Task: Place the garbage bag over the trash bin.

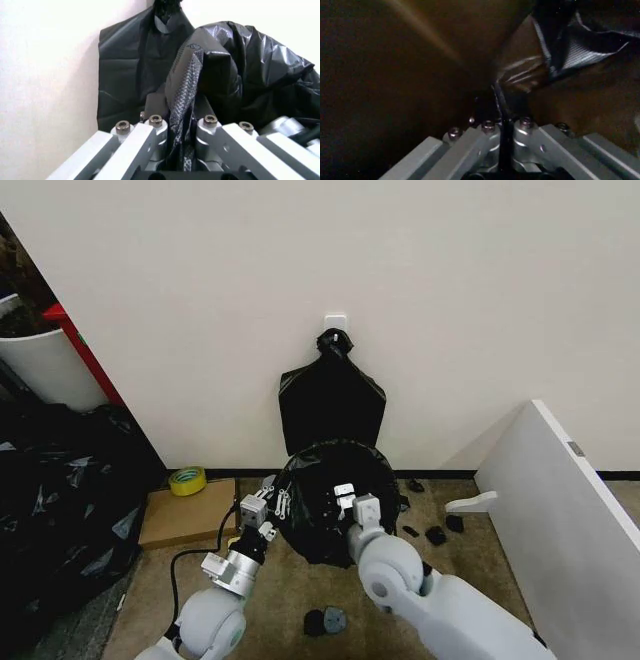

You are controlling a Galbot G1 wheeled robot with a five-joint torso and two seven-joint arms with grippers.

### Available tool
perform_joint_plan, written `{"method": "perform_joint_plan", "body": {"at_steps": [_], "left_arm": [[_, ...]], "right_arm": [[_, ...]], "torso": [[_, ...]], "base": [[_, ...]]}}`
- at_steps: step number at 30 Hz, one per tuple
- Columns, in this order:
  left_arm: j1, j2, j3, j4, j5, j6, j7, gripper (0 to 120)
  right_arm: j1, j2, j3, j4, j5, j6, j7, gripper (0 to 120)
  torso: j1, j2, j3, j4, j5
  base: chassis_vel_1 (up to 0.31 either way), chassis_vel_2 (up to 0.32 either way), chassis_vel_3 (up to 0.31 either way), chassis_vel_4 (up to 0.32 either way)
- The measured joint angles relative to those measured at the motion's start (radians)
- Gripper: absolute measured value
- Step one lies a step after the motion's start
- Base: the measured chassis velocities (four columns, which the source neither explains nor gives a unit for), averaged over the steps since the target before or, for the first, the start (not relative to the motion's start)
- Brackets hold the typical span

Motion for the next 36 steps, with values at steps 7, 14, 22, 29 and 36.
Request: {"method": "perform_joint_plan", "body": {"at_steps": [7, 14, 22, 29, 36], "left_arm": [[0.003, 0.002, 0.002, -0.009, -0.003, -0.008, 0.003, 4], [-0.003, 0.005, 0.004, -0.002, -0.005, -0.017, 0.007, 4], [-0.025, 0.010, 0.000, 0.031, -0.006, -0.030, 0.013, 4], [-0.035, 0.014, -0.003, 0.054, -0.004, -0.051, 0.028, 4], [-0.027, 0.021, -0.012, 0.033, -0.005, -0.063, 0.036, 4]], "right_arm": [[0.039, 0.023, -0.017, -0.125, -0.129, 0.036, -0.048, 0], [0.049, 0.026, 0.009, -0.145, -0.186, 0.107, -0.095, 0], [-0.010, -0.039, 0.021, 0.023, -0.106, 0.108, -0.086, 0], [-0.038, -0.036, 0.037, 0.124, 0.134, 0.007, 0.005, 0], [-0.020, -0.008, 0.015, 0.090, 0.176, -0.048, 0.042, 0]], "torso": [[0.000, 0.000, 0.000, -0.0002, 0.0000], [0.000, 0.000, 0.000, 0.0000, 0.0001], [0.000, 0.000, 0.000, -0.0002, 0.0001], [0.000, 0.000, 0.000, -0.0001, 0.0000], [0.000, 0.000, 0.000, -0.0001, 0.0001]], "base": [[0.000, 0.000, 0.000, 0.000], [0.000, 0.000, 0.000, 0.000], [0.000, 0.000, 0.000, 0.000], [0.000, 0.000, 0.000, 0.000], [0.000, 0.000, 0.000, 0.000]]}}
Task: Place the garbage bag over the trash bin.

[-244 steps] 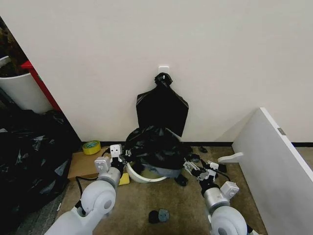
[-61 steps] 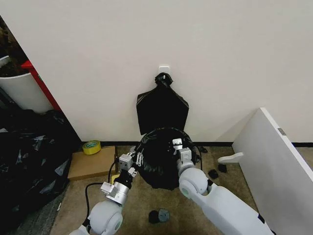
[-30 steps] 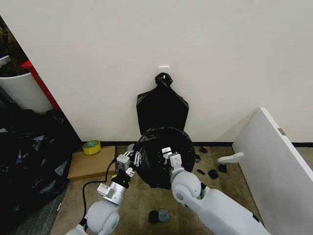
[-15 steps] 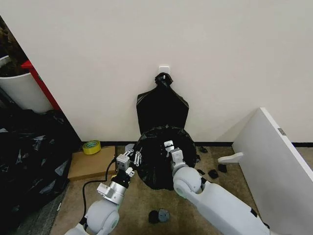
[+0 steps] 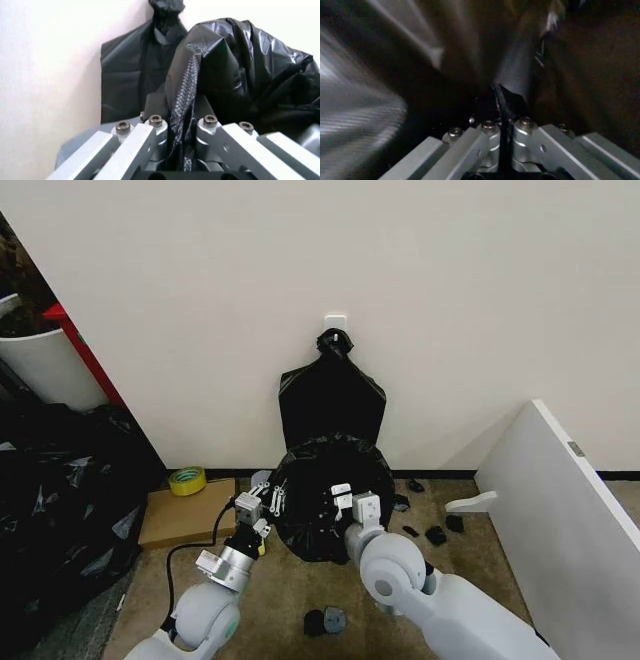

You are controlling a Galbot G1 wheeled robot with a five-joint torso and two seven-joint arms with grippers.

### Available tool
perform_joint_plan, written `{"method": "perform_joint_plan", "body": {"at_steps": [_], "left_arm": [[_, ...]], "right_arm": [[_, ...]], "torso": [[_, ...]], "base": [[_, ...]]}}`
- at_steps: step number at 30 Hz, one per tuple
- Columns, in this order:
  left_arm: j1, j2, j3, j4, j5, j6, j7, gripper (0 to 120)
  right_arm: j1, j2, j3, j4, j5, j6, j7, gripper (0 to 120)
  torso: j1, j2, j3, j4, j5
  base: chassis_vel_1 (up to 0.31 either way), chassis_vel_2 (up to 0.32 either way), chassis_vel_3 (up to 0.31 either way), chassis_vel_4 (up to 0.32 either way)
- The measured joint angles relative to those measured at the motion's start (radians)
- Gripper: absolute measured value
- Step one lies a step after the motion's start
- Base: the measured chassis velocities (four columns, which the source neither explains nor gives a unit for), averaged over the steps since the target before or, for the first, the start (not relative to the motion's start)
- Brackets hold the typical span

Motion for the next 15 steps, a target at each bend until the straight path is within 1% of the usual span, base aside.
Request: {"method": "perform_joint_plan", "body": {"at_steps": [4, 10, 15], "left_arm": [[0.008, 0.002, -0.002, -0.009, 0.000, -0.004, 0.002, 4], [0.012, 0.002, -0.003, -0.016, 0.000, -0.006, 0.003, 4], [0.009, 0.002, -0.002, -0.014, -0.002, -0.006, 0.004, 4]], "right_arm": [[0.018, 0.009, -0.016, -0.038, -0.051, -0.006, -0.001, 0], [0.025, -0.005, -0.042, -0.105, -0.285, -0.013, -0.032, 0], [0.008, -0.019, -0.037, -0.105, -0.350, -0.026, -0.034, 0]], "torso": [[0.000, 0.000, 0.000, 0.0001, -0.0001], [0.000, 0.000, 0.000, 0.0000, 0.0000], [0.000, 0.000, 0.000, -0.0002, 0.0001]], "base": [[0.000, 0.000, 0.000, 0.000], [0.000, 0.000, 0.000, 0.000], [0.000, 0.000, 0.000, 0.000]]}}
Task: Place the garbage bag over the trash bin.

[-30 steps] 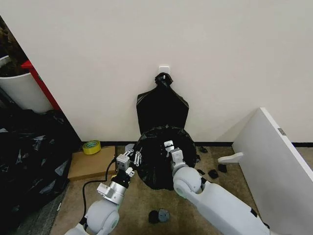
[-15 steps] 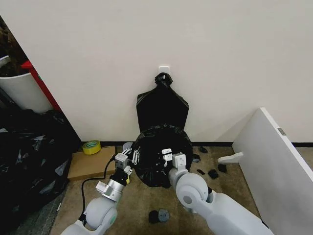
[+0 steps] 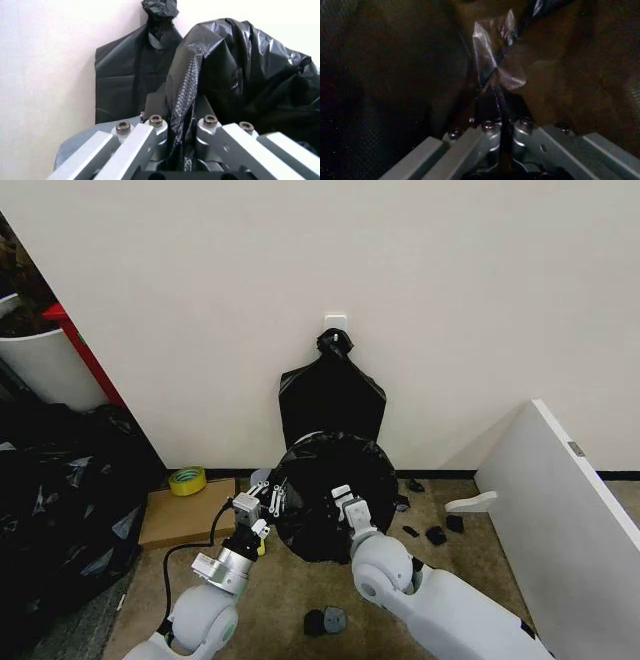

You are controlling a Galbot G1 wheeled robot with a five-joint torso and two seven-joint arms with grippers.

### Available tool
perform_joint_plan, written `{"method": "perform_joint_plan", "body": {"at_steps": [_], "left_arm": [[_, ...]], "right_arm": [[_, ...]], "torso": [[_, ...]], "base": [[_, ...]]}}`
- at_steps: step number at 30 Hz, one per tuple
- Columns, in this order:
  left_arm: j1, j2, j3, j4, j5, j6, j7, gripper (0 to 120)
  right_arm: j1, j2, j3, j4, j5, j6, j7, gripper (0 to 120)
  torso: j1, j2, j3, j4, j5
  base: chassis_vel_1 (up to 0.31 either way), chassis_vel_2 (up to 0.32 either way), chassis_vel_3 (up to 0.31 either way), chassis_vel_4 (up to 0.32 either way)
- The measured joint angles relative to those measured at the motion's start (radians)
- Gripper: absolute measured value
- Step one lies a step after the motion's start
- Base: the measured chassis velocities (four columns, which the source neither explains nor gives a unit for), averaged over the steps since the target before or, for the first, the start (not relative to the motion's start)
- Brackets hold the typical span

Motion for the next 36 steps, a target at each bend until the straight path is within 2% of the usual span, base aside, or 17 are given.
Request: {"method": "perform_joint_plan", "body": {"at_steps": [6, 12, 18, 29, 36], "left_arm": [[-0.003, -0.002, 0.004, 0.008, -0.001, 0.000, -0.001, 4], [-0.006, -0.002, 0.005, 0.009, -0.003, 0.002, -0.002, 4], [-0.001, -0.005, 0.009, -0.002, -0.003, 0.002, -0.001, 4], [0.007, -0.004, 0.010, -0.017, -0.003, 0.002, 0.002, 4], [-0.001, -0.002, 0.005, -0.006, -0.005, 0.000, 0.003, 4]], "right_arm": [[-0.005, 0.000, 0.021, 0.043, -0.013, 0.055, -0.034, 0], [-0.001, 0.016, 0.012, 0.067, 0.095, 0.073, -0.032, 0], [0.032, 0.067, -0.002, -0.029, 0.118, 0.063, -0.017, 0], [0.069, 0.103, -0.019, -0.126, 0.038, 0.050, -0.009, 0], [0.039, 0.063, 0.002, -0.045, 0.000, 0.079, -0.023, 0]], "torso": [[0.000, 0.000, 0.000, 0.0002, -0.0001], [0.000, 0.000, 0.000, 0.0001, -0.0002], [0.000, 0.000, 0.000, 0.0001, -0.0002], [0.000, 0.000, 0.000, 0.0001, -0.0001], [0.000, 0.000, 0.000, 0.0001, 0.0000]], "base": [[0.000, 0.000, 0.000, 0.000], [0.000, 0.000, 0.000, 0.000], [0.000, 0.000, 0.000, 0.000], [0.000, 0.000, 0.000, 0.000], [0.000, 0.000, 0.000, 0.000]]}}
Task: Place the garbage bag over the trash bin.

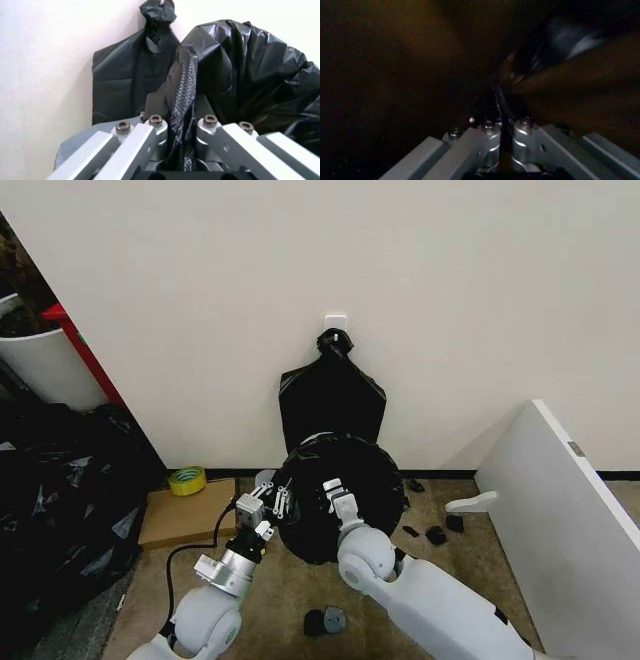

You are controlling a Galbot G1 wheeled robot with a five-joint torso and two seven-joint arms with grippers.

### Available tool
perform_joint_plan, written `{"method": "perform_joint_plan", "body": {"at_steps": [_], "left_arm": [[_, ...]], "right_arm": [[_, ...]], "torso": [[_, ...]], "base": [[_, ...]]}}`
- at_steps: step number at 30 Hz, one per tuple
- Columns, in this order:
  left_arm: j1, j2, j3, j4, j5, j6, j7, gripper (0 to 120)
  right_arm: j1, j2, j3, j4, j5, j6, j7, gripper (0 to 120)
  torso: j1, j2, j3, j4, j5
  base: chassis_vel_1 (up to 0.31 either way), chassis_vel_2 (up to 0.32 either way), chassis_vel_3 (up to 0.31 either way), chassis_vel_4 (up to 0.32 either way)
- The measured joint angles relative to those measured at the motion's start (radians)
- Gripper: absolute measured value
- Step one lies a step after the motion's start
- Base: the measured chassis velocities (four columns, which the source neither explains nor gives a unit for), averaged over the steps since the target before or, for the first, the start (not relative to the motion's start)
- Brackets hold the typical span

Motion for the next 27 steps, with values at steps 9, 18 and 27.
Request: {"method": "perform_joint_plan", "body": {"at_steps": [9, 18, 27], "left_arm": [[-0.016, -0.001, -0.004, 0.024, -0.008, -0.001, 0.000, 4], [-0.005, -0.009, -0.005, 0.004, -0.005, -0.001, 0.000, 4], [0.003, -0.015, -0.011, -0.014, -0.004, 0.001, 0.001, 4]], "right_arm": [[-0.072, -0.078, 0.057, 0.211, 0.191, -0.039, 0.017, 0], [-0.057, -0.005, 0.049, 0.140, 0.328, -0.074, 0.068, 0], [-0.058, -0.013, -0.007, 0.076, 0.097, -0.093, 0.048, 0]], "torso": [[0.000, 0.000, 0.000, -0.0001, 0.0000], [0.000, 0.000, 0.000, 0.0002, -0.0001], [0.000, 0.000, 0.000, -0.0001, -0.0001]], "base": [[0.000, 0.000, 0.000, 0.000], [0.000, 0.000, 0.000, 0.000], [0.000, 0.000, 0.000, 0.000]]}}
